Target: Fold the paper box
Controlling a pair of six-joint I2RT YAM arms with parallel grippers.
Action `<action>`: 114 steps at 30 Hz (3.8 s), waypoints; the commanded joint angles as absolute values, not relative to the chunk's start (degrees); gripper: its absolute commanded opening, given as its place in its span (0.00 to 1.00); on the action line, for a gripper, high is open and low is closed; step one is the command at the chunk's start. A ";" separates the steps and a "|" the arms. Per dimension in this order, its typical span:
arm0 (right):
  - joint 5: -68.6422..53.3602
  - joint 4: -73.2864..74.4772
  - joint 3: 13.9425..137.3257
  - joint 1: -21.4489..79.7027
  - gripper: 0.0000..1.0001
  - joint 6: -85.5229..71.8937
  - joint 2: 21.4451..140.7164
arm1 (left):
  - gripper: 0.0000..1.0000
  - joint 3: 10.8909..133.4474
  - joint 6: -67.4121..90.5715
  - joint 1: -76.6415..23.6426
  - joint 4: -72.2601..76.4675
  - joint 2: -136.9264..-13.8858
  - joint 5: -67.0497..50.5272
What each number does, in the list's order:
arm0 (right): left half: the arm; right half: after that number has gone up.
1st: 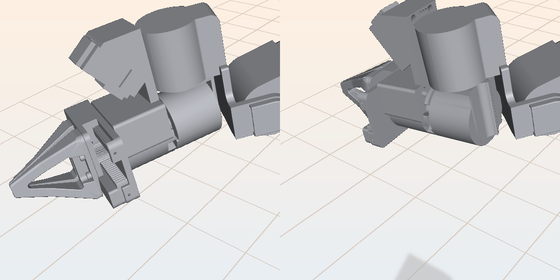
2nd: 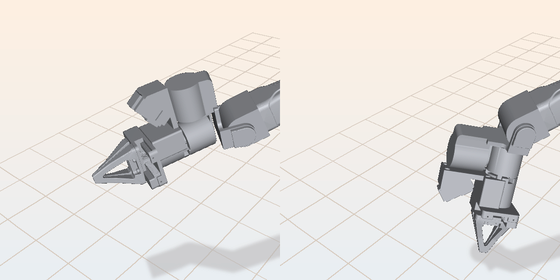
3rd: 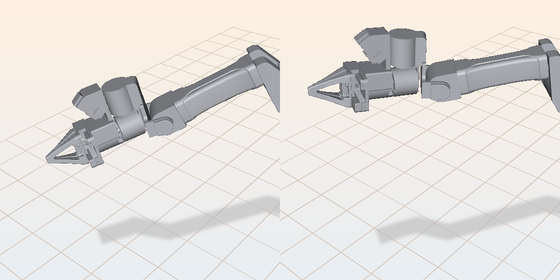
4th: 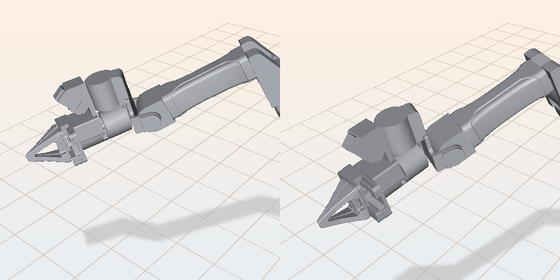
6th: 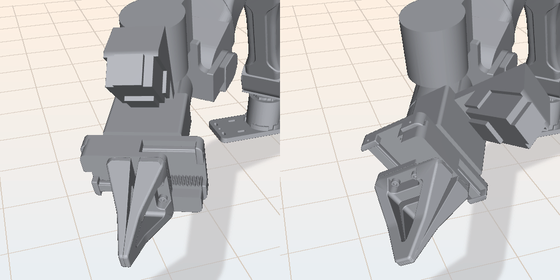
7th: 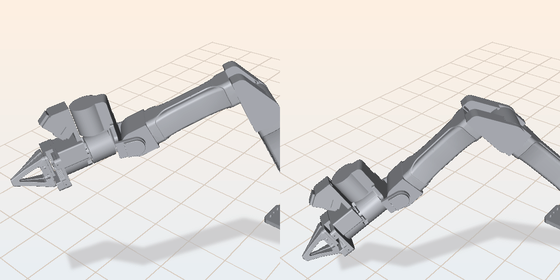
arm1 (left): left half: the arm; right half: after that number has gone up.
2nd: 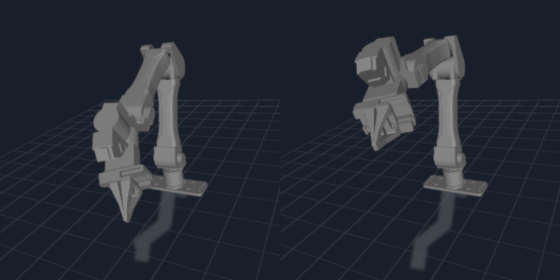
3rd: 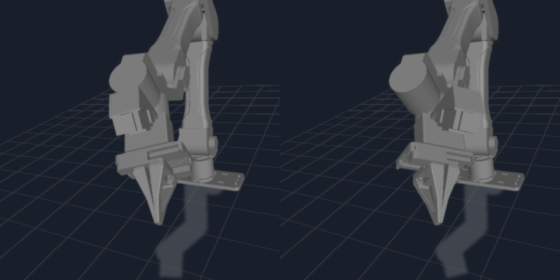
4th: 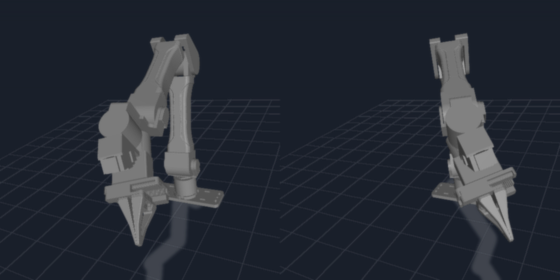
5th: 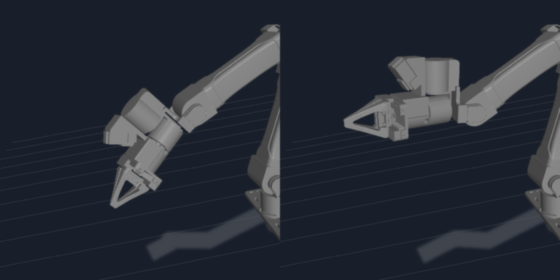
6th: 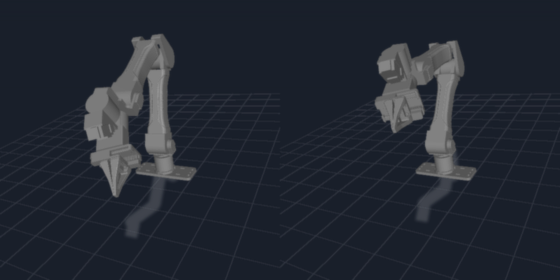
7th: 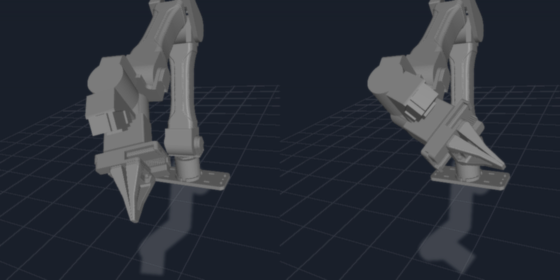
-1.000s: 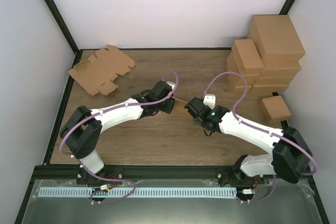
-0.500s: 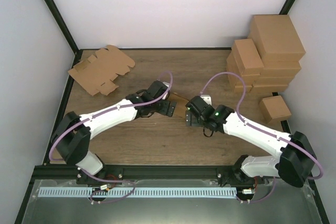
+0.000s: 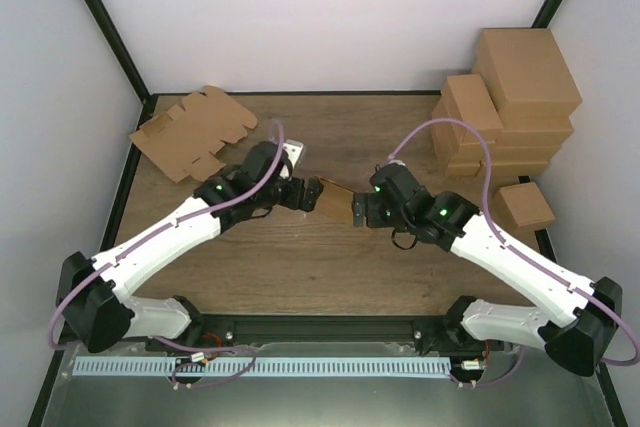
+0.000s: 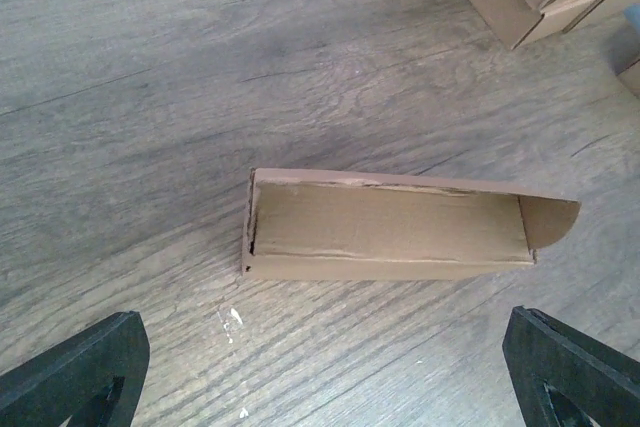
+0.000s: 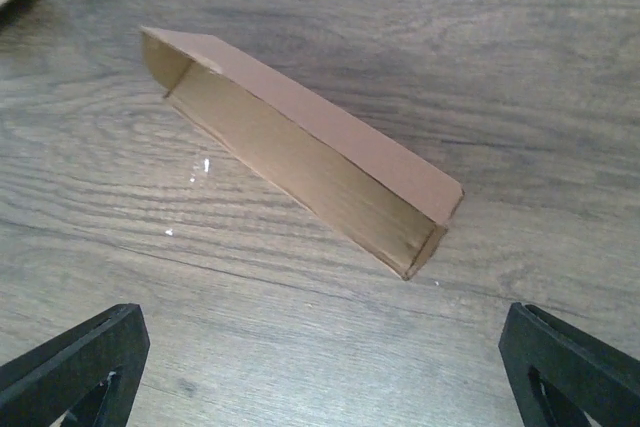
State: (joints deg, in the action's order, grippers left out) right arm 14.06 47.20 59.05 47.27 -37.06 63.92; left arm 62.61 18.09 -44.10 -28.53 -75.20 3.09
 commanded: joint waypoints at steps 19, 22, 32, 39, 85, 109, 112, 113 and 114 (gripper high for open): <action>-48.93 10.76 48.52 15.85 0.06 -40.41 65.38 | 0.04 70.07 20.79 -24.00 -14.34 -91.10 -46.88; -49.67 7.53 46.87 15.31 0.03 -41.04 67.94 | 0.04 71.26 20.66 -23.70 -13.39 -94.29 -48.44; -51.64 1.57 41.77 14.17 0.01 -40.76 72.65 | 0.04 69.14 20.62 -23.63 -9.96 -99.85 -50.34; -52.17 0.03 39.72 14.01 0.01 -39.34 74.55 | 0.11 67.85 20.42 -23.53 -8.18 -101.47 -50.67; -56.45 -7.55 30.69 11.25 0.01 -34.92 80.62 | 0.05 59.61 22.21 -23.22 -3.13 -102.89 -52.37; -60.67 -17.15 30.62 8.61 0.01 -34.74 92.04 | 0.05 60.62 23.67 -22.00 1.57 -110.65 -56.82; -62.70 -18.50 30.37 7.95 0.01 -34.42 93.58 | 0.04 61.16 22.82 -22.01 0.49 -111.03 -56.71; -62.98 -18.00 30.59 7.92 0.01 -34.12 93.25 | 0.04 61.70 22.40 -22.03 -0.40 -110.81 -56.51; -62.86 -16.82 31.16 7.91 0.01 -33.65 92.55 | 0.04 62.38 21.88 -22.05 -1.53 -110.34 -56.15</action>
